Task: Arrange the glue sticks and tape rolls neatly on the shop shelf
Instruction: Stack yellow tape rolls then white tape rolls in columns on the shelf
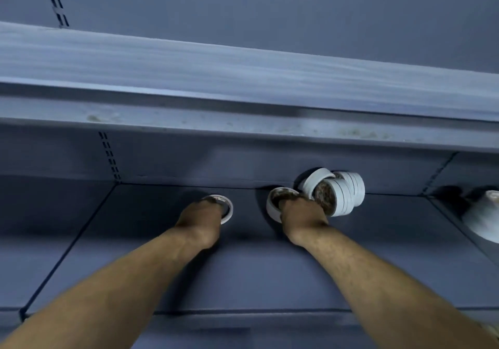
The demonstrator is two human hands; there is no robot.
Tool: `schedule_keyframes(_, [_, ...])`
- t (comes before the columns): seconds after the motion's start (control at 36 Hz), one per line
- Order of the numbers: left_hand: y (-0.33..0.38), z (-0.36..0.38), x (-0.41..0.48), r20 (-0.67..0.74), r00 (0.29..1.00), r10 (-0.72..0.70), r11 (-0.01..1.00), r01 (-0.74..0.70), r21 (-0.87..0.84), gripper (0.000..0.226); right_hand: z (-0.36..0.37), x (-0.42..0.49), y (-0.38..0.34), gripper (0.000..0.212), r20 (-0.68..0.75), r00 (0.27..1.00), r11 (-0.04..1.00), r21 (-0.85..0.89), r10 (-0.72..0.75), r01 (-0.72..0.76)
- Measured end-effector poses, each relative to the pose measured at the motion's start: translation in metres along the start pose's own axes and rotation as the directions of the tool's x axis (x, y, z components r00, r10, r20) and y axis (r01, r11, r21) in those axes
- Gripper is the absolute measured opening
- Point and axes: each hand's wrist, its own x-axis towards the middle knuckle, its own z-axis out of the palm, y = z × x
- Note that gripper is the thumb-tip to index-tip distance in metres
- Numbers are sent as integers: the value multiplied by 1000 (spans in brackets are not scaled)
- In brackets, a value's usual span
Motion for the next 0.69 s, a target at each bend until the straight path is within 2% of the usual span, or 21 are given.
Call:
schedule_keyframes(0.17, [0, -3, 4, -8, 1000, 20, 1000, -20, 15, 25, 2, -1, 2, 31, 7, 1000, 1000, 1, 21, -21])
schedule_keyframes(0.42, [-3, 0, 3, -36, 999, 7, 998, -9, -58, 26, 7, 0, 6, 21, 8, 1000, 1000, -12, 21, -21])
schedule_keyframes(0.47, [-4, 2, 4, -36, 999, -1, 997, -2, -77, 30, 7, 1, 6, 17, 6, 1000, 1000, -2, 13, -13])
schedule_keyframes(0.56, [-2, -1, 2, -33, 999, -6, 996, 3, -90, 21, 2, 1, 6, 10, -15, 1000, 999, 38, -13, 14])
schedule_keyframes(0.69, [-2, -6, -1, -55, 997, -50, 986, 41, -159, 22, -10, 1, 6, 10, -56, 995, 994, 67, -83, 87])
